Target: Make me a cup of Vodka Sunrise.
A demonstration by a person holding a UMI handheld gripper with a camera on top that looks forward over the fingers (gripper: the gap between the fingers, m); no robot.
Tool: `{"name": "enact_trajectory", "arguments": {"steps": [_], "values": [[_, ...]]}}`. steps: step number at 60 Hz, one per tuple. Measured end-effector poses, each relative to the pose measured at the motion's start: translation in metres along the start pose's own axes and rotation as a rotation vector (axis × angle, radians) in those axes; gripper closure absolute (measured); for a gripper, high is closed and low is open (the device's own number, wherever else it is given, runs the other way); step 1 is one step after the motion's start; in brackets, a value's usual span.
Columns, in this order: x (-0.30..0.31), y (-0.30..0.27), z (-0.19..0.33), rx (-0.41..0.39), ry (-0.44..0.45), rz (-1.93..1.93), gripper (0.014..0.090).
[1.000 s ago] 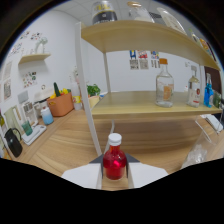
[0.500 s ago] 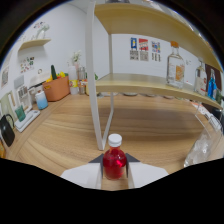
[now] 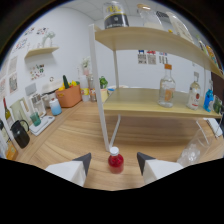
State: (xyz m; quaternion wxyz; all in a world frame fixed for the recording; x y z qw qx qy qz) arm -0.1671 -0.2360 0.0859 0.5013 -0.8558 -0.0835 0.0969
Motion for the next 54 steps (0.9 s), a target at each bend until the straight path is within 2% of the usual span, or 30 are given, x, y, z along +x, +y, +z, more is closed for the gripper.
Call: {"name": "enact_trajectory", "arguments": {"steps": [8,18,25,38,54], "values": [[0.02,-0.04,-0.053,0.08,0.009,0.012,0.0188],[0.072,-0.051,-0.115,0.117,0.069,0.043,0.0193],[0.111,-0.036,-0.147,0.1,0.132,0.048,0.0197],[0.169,-0.016,-0.187,0.051,0.185,0.04,0.0196],[0.24,-0.147,-0.227,0.23,0.216,0.093,0.019]]}}
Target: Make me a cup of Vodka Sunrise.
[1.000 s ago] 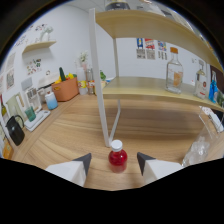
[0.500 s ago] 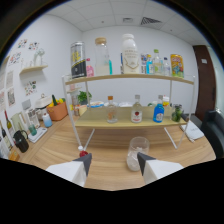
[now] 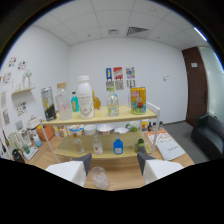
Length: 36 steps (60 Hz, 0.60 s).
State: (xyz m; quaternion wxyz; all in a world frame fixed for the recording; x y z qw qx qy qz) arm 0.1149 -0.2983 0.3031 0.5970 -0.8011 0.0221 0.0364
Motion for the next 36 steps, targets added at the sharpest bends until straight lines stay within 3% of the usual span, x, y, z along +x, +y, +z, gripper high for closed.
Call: {"name": "enact_trajectory", "arguments": {"steps": [8,9,10,18,31,36], "values": [[0.033,-0.066,0.025,0.09,0.017,-0.012,0.0194],[0.037,-0.073,0.029,0.097,0.019,-0.015,0.0254],[0.041,-0.079,0.034,0.103,0.021,-0.018,0.0195],[0.063,-0.122,0.071,0.143,0.006,-0.007,0.0193],[0.086,-0.144,0.133,0.116,-0.046,0.011,0.0199],[0.088,-0.147,0.149,0.108,-0.059,-0.006,0.0238]]}}
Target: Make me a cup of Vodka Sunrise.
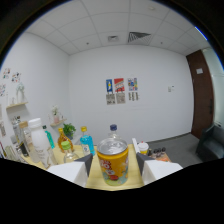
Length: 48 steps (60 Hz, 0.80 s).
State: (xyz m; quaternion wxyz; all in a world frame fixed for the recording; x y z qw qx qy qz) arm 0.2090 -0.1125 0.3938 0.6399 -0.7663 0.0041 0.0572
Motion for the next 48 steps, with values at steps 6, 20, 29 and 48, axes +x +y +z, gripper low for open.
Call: {"name": "enact_trajectory", "arguments": {"steps": [6,20,29,48], "values": [[-0.003,0.004,0.014,-0.02,-0.03,-0.026,0.0353],[-0.004,0.0,0.013,0.011,-0.05,-0.072,0.052],[0.0,0.0,0.011,0.004,-0.021,-0.087,0.0532],[-0.014,-0.021,-0.059,0.07,0.015,-0.039,0.0535]]}}
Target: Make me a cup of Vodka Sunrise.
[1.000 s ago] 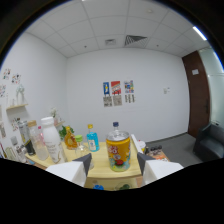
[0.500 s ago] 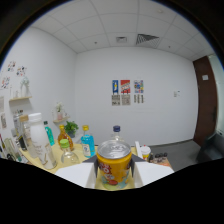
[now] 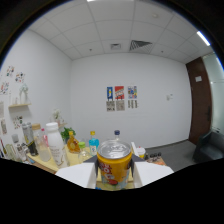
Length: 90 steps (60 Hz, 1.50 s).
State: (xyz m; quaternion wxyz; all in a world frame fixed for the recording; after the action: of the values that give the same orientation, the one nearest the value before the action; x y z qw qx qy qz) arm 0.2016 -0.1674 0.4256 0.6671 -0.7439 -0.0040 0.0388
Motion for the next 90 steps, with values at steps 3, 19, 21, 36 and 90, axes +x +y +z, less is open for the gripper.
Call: {"name": "enact_trajectory", "arguments": {"steps": [3,19,21,36,90], "values": [[-0.006,0.005,-0.015,-0.001,0.008,0.007,0.0534],[-0.045,0.12,-0.047,-0.155,0.055,0.074,0.0537],[-0.049,0.137,-0.045,-0.181,0.063,0.08,0.0538],[-0.065,0.227,-0.026,-0.271,0.12,0.047,0.0536],[-0.106,0.234,-0.001,-0.316,0.139,-1.79,0.0539]]}}
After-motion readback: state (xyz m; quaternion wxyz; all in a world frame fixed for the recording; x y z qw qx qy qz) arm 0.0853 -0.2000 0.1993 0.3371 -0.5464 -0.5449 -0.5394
